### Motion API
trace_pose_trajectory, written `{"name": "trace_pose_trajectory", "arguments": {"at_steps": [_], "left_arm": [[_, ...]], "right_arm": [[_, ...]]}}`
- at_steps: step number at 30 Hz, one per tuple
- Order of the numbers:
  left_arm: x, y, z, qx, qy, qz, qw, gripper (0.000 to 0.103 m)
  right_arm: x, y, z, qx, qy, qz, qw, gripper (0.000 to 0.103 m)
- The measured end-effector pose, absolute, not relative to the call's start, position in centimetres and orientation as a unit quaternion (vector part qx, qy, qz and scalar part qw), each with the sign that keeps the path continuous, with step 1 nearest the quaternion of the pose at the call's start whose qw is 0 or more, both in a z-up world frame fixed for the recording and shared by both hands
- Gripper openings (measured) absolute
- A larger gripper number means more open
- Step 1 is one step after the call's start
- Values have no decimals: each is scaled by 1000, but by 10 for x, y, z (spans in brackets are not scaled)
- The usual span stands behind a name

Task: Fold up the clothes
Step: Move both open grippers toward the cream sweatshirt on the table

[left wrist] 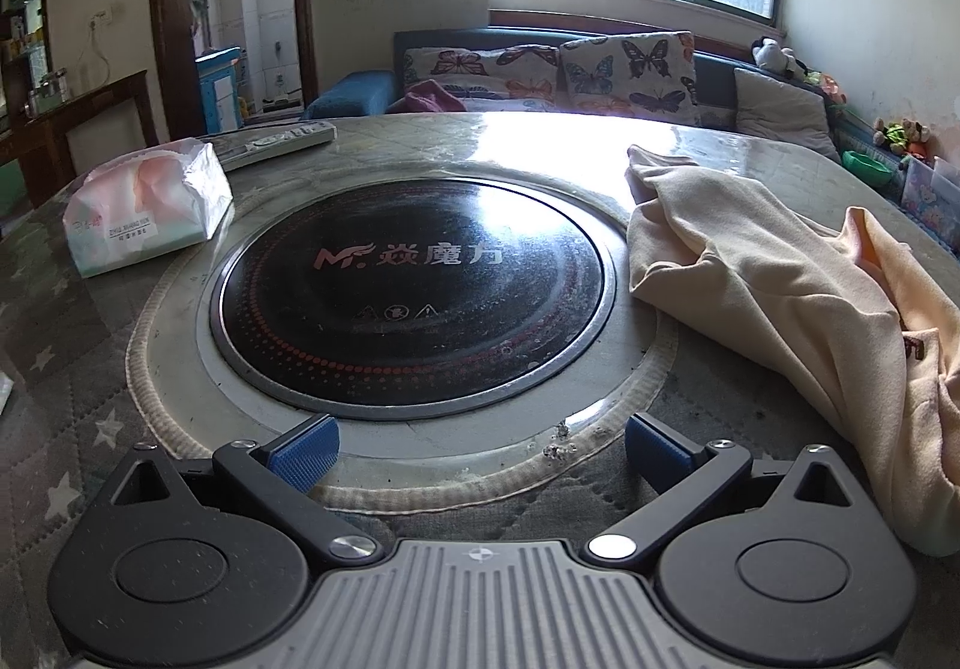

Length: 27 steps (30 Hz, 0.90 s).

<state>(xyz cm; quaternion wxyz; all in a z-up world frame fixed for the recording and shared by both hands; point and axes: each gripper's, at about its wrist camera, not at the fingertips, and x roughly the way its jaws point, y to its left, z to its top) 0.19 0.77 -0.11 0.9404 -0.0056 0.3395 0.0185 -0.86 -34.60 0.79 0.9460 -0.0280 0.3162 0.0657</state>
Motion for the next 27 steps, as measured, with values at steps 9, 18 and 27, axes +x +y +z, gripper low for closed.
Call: {"name": "trace_pose_trajectory", "arguments": {"at_steps": [9, 18, 27], "left_arm": [[-10, -13, 0, 0, 352, 12, 936, 103], [-28, -40, 8, -17, 367, -13, 930, 103], [-37, -66, 20, -1, 372, -27, 928, 103]], "right_arm": [[-77, -327, 4, -25, 307, 106, 946, 103], [-37, -316, 13, -11, 342, 136, 930, 103], [-51, -311, 12, -7, 357, 148, 922, 103]]}}
